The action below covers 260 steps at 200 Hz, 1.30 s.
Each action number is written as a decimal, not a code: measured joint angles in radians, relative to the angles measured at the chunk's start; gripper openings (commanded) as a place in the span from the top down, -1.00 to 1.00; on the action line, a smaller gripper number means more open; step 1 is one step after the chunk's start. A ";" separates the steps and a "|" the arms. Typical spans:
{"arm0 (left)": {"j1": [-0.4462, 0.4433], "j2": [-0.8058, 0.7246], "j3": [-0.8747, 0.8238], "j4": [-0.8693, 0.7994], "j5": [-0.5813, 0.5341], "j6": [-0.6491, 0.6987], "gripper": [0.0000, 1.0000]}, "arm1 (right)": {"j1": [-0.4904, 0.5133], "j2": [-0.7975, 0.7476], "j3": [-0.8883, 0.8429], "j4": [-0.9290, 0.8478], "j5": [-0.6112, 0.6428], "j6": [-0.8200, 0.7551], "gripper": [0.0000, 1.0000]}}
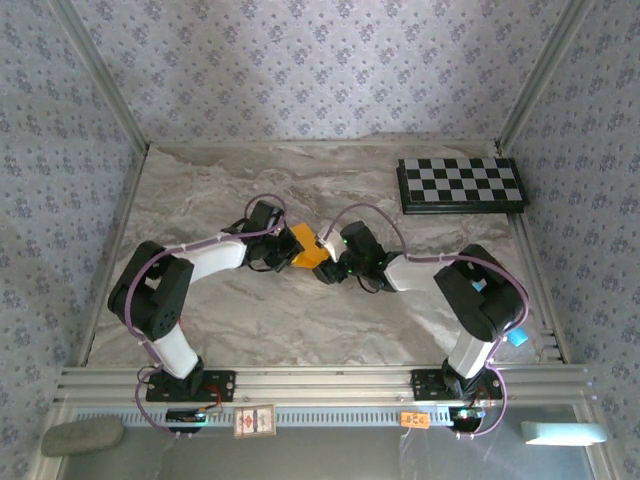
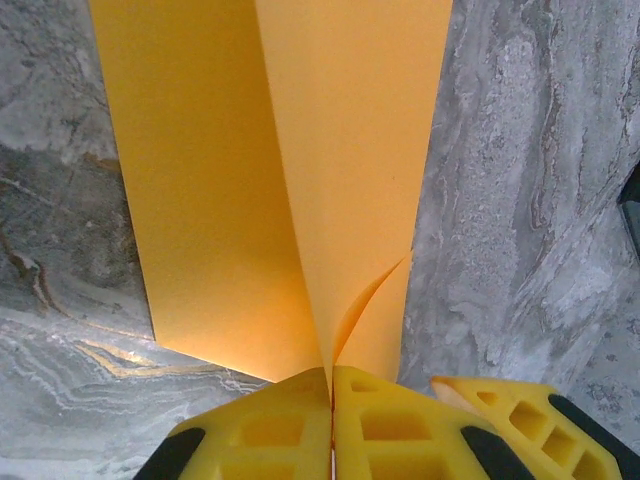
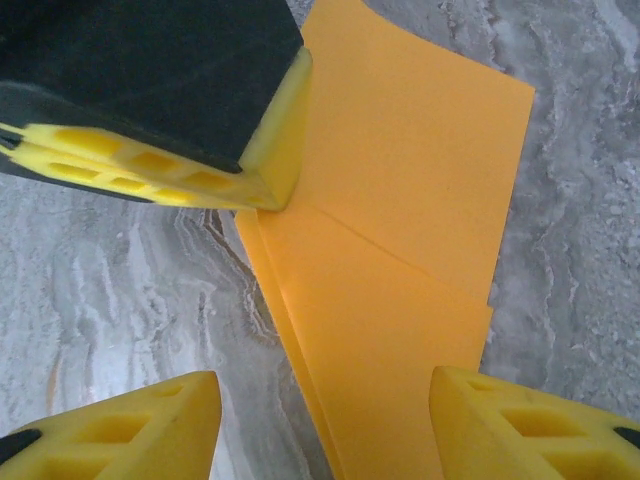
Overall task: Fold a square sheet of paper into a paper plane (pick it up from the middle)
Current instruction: Fourth fold the wing at the center of the table.
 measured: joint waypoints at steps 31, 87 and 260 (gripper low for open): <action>0.000 0.000 0.008 -0.014 0.000 -0.006 0.85 | 0.003 0.027 -0.012 0.053 0.007 -0.040 -0.19; 0.000 0.000 0.009 -0.025 0.000 -0.014 0.85 | 0.021 0.077 -0.024 0.130 0.015 -0.113 -0.09; 0.000 0.000 0.011 -0.046 0.000 -0.021 0.81 | 0.036 0.103 -0.044 0.195 0.082 -0.174 0.47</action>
